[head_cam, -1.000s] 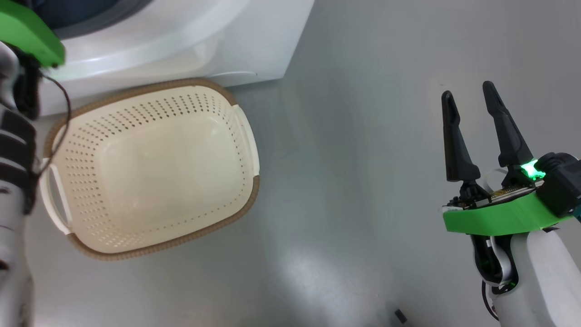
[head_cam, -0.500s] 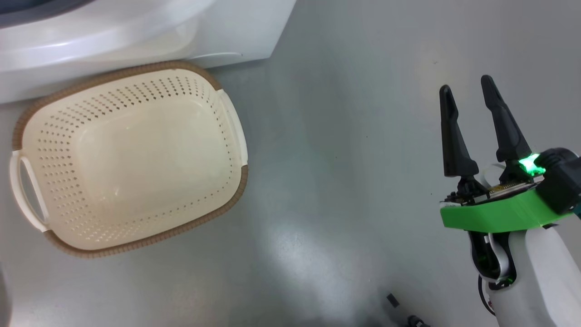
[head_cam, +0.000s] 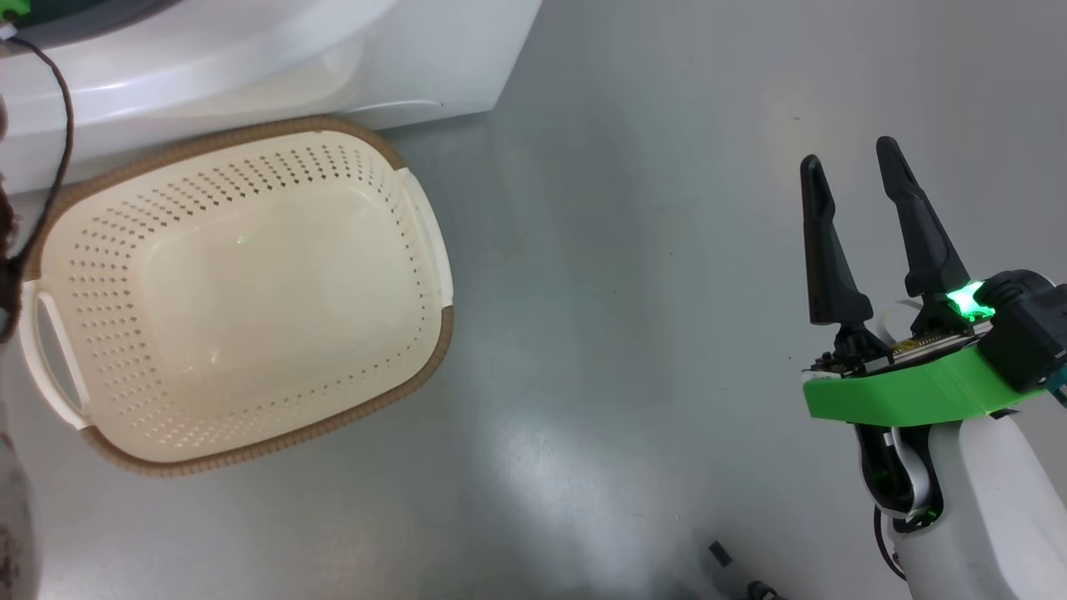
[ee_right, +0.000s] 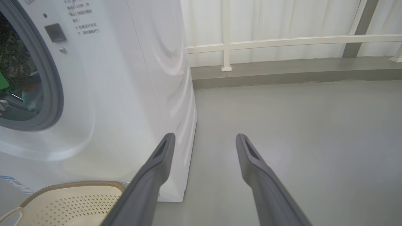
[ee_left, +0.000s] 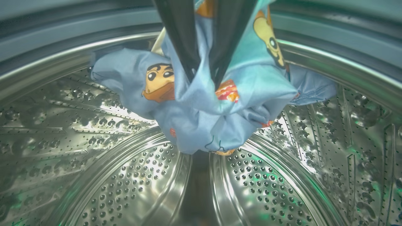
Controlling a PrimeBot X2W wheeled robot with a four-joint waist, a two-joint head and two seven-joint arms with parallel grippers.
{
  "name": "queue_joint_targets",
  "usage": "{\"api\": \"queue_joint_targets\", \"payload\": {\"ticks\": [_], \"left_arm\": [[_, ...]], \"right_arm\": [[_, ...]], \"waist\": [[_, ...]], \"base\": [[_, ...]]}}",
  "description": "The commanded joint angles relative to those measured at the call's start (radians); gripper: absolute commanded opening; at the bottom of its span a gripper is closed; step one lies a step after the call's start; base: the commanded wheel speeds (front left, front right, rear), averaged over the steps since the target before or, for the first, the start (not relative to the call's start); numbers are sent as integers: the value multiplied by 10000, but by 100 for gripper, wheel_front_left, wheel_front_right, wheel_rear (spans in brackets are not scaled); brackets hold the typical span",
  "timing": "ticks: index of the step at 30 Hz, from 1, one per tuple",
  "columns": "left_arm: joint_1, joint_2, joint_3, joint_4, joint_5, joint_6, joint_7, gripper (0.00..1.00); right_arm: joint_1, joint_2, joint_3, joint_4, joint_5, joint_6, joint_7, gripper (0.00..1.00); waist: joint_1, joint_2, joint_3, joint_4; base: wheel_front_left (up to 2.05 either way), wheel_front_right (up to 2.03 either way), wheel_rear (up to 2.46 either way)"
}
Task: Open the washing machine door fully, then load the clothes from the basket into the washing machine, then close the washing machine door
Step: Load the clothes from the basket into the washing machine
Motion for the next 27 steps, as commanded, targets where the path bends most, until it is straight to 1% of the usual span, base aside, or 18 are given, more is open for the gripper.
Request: {"api": "queue_joint_targets", "payload": {"ticks": [1,2,3,4,6,9,12,19,27], "left_arm": [[-312,484,-122,29,208,-58,176,5],[-389,534,-236,202,305,-46,311,28],[-458,571,-360,363,408,-27,496,77],[-525,590,-441,477,465,-27,638,100],[-577,605,-537,568,536,-27,769,100],[-626,534,-643,784,512,-34,1247,100],[-670,480,-606,833,368,-44,1103,100],[-524,484,-886,923,331,-59,708,100],[70,403,-1095,1018,229,-61,369,100]], "right_arm": [[59,-9,228,-182,-119,46,-78,100],[52,-7,240,-174,-115,46,-78,100],[47,-6,253,-163,-111,46,-78,100],[43,-5,264,-155,-106,46,-78,100],[39,-3,268,-145,-101,46,-78,100],[22,-5,266,-106,-85,46,-78,100],[-26,-9,297,-52,-76,46,-78,100],[-24,-34,273,4,-94,46,-78,100],[-23,-147,299,147,-38,46,-78,100]], "waist": [[0,-1,10,-19],[0,-1,13,-31],[0,-1,13,-42],[0,-1,18,-50],[0,-1,21,-55],[0,-1,24,-57],[0,-1,14,-59],[0,-1,-122,8],[0,-1,-568,179]], "base": [[0,0,0],[0,0,0],[0,0,0],[0,0,0],[0,0,0],[0,0,0],[0,0,0],[0,0,0],[0,0,0]]}}
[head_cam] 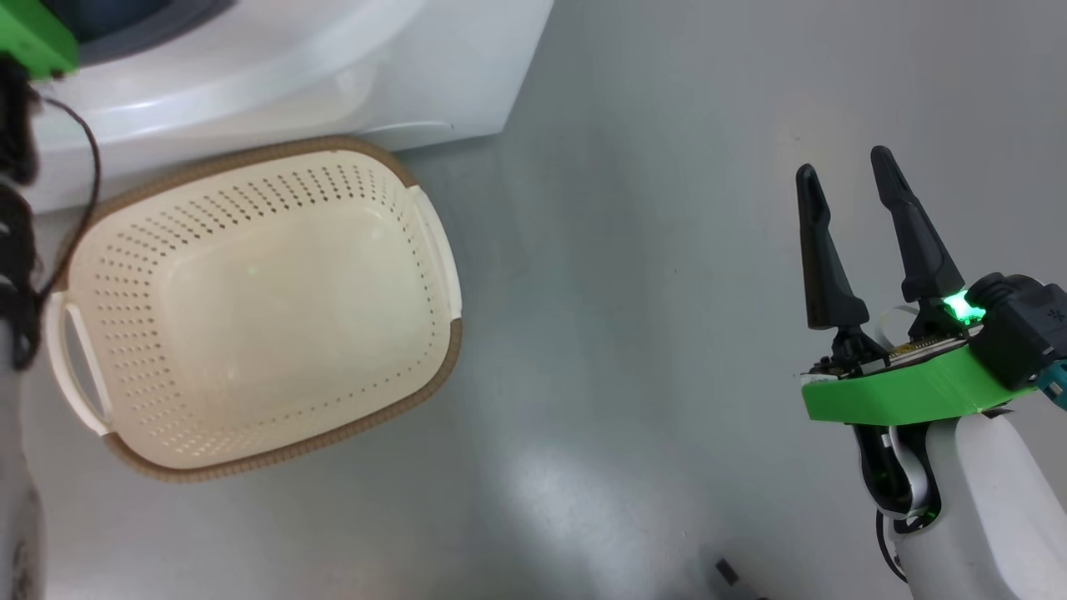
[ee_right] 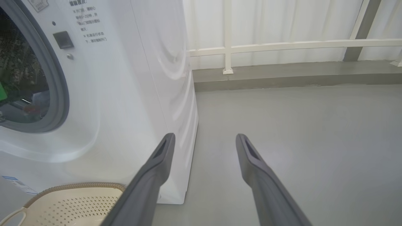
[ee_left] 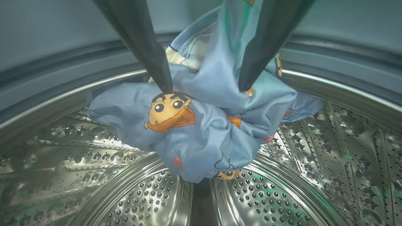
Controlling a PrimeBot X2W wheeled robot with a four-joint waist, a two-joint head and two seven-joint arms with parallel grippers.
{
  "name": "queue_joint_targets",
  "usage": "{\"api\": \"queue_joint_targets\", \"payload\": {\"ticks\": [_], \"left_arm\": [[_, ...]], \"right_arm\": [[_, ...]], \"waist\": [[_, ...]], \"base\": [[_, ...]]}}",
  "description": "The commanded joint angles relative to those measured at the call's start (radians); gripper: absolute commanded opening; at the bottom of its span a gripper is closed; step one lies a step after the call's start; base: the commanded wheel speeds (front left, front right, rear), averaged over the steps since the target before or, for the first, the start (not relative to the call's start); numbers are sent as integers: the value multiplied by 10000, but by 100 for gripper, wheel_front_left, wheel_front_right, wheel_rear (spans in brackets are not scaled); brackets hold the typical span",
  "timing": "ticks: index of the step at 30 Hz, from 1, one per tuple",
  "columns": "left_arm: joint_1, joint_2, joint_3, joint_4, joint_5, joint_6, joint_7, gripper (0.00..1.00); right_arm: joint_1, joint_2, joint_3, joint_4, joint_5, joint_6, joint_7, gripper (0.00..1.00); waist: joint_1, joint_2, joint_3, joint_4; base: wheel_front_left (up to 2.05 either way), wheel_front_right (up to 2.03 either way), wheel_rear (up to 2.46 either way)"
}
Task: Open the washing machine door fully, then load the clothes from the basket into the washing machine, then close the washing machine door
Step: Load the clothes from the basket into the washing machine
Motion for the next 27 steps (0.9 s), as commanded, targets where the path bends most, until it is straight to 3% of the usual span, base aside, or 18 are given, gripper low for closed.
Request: {"api": "queue_joint_targets", "payload": {"ticks": [1,13,23,27], "left_arm": [[193,373,30,-155,-69,-31,-128,100],[1554,75,-256,-438,-557,-32,-937,100],[2984,-26,-674,-1617,-936,-32,-1146,100],[3851,61,-481,-2747,-826,-32,-1152,100]], "right_arm": [[-2,-62,249,-180,-34,46,-78,100],[212,-332,332,119,129,46,-78,100],[465,-589,356,321,295,46,-78,100],[624,-673,328,383,372,46,-78,100]], "waist": [[0,0,-171,83],[0,0,-1243,445],[0,0,-2296,895],[0,0,-2821,1150]], "base": [[0,0,0],[0,0,0],[0,0,0],[0,0,0]]}}
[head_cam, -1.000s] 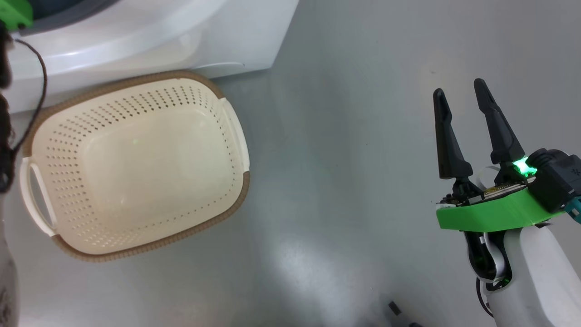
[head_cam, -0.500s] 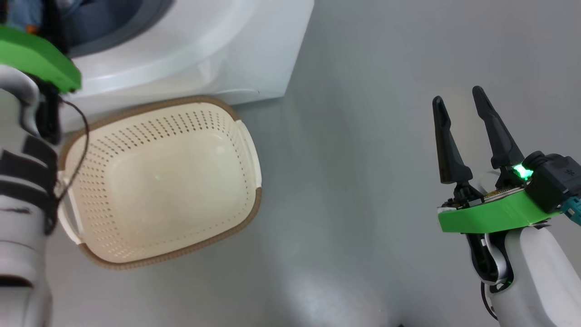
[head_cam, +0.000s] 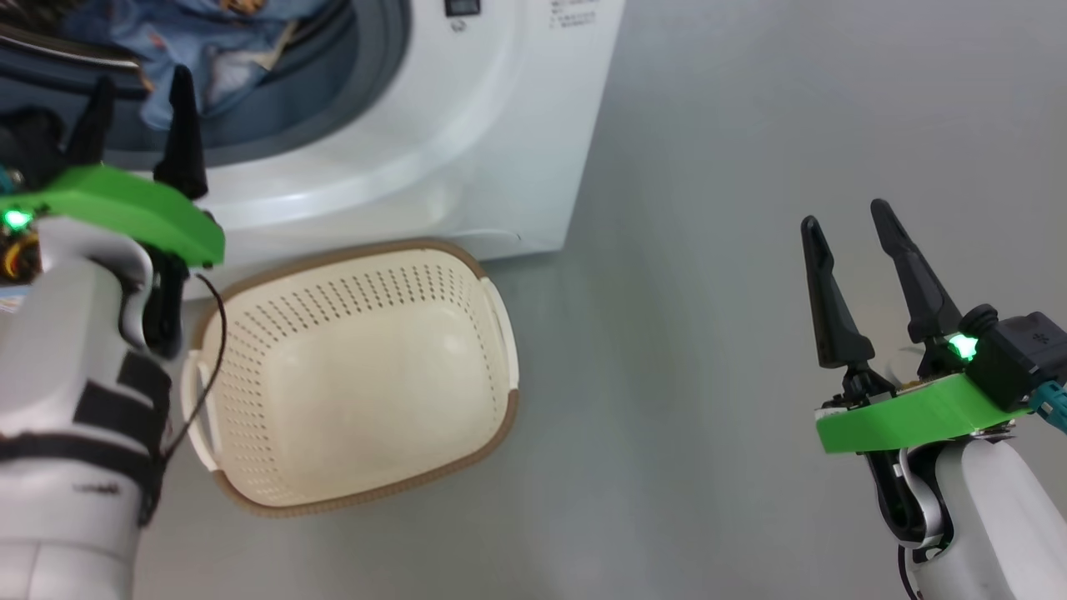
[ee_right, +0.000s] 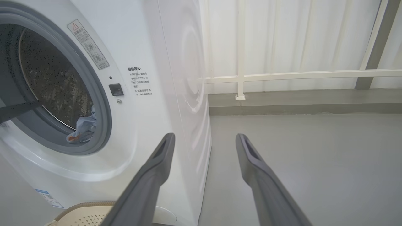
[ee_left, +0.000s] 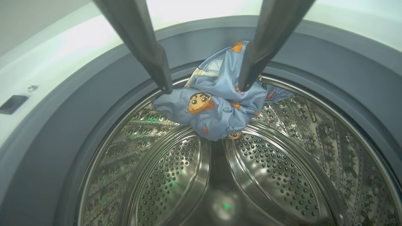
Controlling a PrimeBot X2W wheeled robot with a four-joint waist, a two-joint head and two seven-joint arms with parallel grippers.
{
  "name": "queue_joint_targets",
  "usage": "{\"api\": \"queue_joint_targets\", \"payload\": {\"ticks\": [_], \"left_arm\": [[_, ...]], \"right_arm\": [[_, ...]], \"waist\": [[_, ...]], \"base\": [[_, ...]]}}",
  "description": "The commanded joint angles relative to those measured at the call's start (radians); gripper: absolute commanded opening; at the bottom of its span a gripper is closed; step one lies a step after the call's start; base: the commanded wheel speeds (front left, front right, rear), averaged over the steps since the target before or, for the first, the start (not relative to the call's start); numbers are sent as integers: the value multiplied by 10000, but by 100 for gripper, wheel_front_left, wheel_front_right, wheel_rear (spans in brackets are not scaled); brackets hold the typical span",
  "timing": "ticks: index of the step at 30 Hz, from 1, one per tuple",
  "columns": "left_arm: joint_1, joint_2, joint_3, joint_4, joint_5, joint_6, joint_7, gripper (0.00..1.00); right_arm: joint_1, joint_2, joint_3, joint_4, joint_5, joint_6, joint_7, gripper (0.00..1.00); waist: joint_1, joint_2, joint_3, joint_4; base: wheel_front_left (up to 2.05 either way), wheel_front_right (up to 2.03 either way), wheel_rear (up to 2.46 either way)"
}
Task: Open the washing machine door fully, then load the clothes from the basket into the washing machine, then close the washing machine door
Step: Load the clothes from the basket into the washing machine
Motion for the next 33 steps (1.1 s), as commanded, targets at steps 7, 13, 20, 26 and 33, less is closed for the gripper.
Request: {"api": "queue_joint_targets", "payload": {"ticks": [7,13,20,26,33], "left_arm": [[2101,512,904,-2443,541,8,-65,100],[3862,352,1347,-4000,914,8,-65,100],[5722,224,1699,-5406,1332,76,-66,100],[7034,224,1969,-6120,1252,62,-66,100],[8251,155,2578,-6580,1049,130,-66,100]], "right_arm": [[498,-156,143,-66,223,46,-78,100],[900,-232,12,-10,358,46,-78,100],[1349,-329,-207,34,480,46,-78,100],[1696,-411,-355,57,564,46,-78,100],[2087,-460,-347,125,659,46,-78,100]], "waist": [[2,0,-1454,683],[2,0,-2154,1036],[2,0,-2845,1520],[2,0,-3363,1900],[2,0,-3903,2069]], "base": [[0,0,0],[0,0,0],[0,0,0],[0,0,0],[0,0,0]]}}
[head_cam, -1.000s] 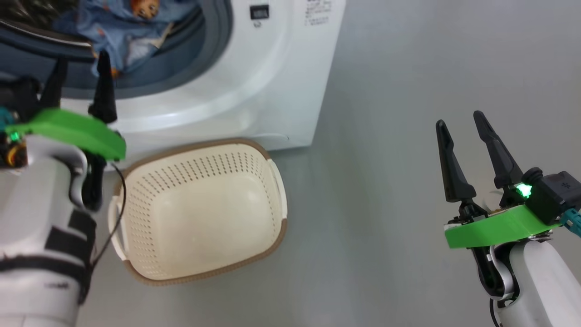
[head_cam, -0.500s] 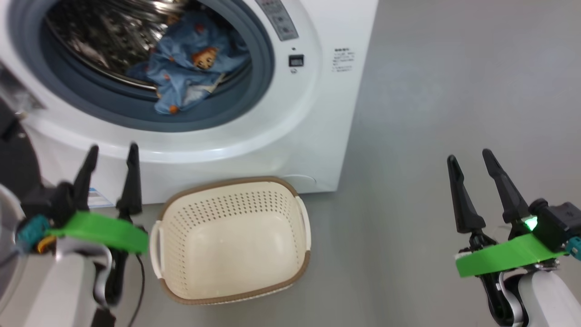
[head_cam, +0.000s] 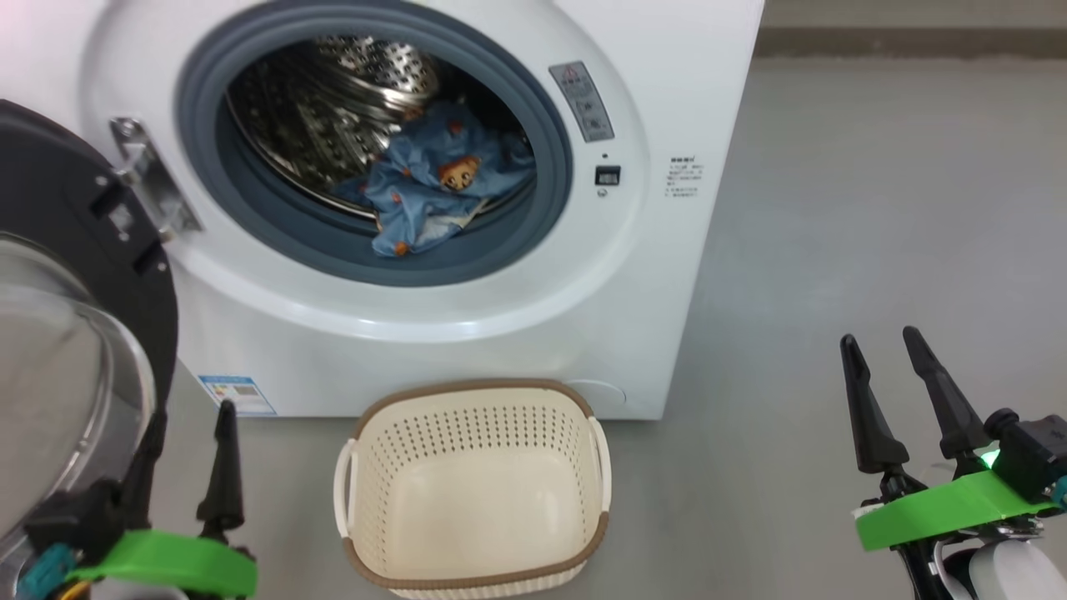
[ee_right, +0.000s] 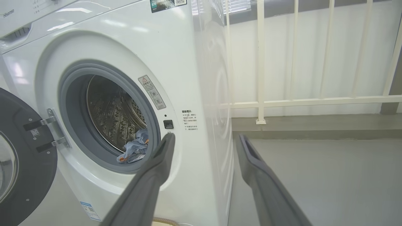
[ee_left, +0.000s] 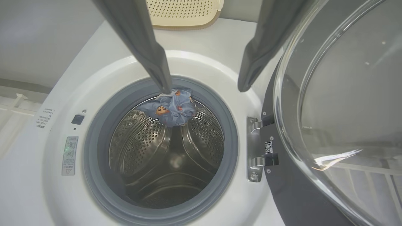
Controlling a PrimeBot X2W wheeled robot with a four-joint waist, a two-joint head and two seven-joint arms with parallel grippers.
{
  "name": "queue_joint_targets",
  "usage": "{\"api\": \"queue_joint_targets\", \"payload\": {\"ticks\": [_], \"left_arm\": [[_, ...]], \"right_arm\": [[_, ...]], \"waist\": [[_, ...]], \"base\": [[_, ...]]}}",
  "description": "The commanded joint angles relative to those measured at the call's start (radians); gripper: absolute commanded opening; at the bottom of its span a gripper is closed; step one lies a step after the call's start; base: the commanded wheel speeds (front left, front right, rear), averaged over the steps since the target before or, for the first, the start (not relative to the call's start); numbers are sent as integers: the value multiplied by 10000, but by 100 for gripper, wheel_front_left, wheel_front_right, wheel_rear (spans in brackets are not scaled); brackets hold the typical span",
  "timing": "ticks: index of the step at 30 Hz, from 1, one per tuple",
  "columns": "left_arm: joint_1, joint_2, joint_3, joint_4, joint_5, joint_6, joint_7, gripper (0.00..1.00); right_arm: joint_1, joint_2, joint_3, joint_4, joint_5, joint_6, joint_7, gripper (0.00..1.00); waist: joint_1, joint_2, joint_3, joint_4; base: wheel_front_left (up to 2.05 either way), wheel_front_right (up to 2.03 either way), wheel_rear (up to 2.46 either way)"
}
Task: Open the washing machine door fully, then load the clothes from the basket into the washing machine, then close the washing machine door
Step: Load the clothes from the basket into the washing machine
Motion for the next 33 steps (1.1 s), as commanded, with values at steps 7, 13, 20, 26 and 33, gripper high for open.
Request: {"api": "queue_joint_targets", "payload": {"ticks": [7,13,20,26,33], "left_arm": [[722,254,802,-837,43,180,-66,100],[951,186,858,-1031,34,163,-66,100],[1055,198,800,-1091,-10,110,-66,100],[1050,250,788,-1080,125,91,-66,100],[1047,260,778,-1092,278,78,-66,100]], "right_arm": [[157,-208,278,-225,143,46,-78,100],[204,-280,315,-195,185,46,-78,100],[176,-375,410,-129,209,46,-78,100],[185,-402,448,-110,214,46,-78,100],[172,-445,483,-74,232,46,-78,100]], "waist": [[1,0,-421,211],[1,0,-447,214],[1,0,-434,159],[1,0,-449,117],[1,0,-465,88]], "base": [[0,0,0],[0,0,0],[0,0,0],[0,0,0],[0,0,0]]}}
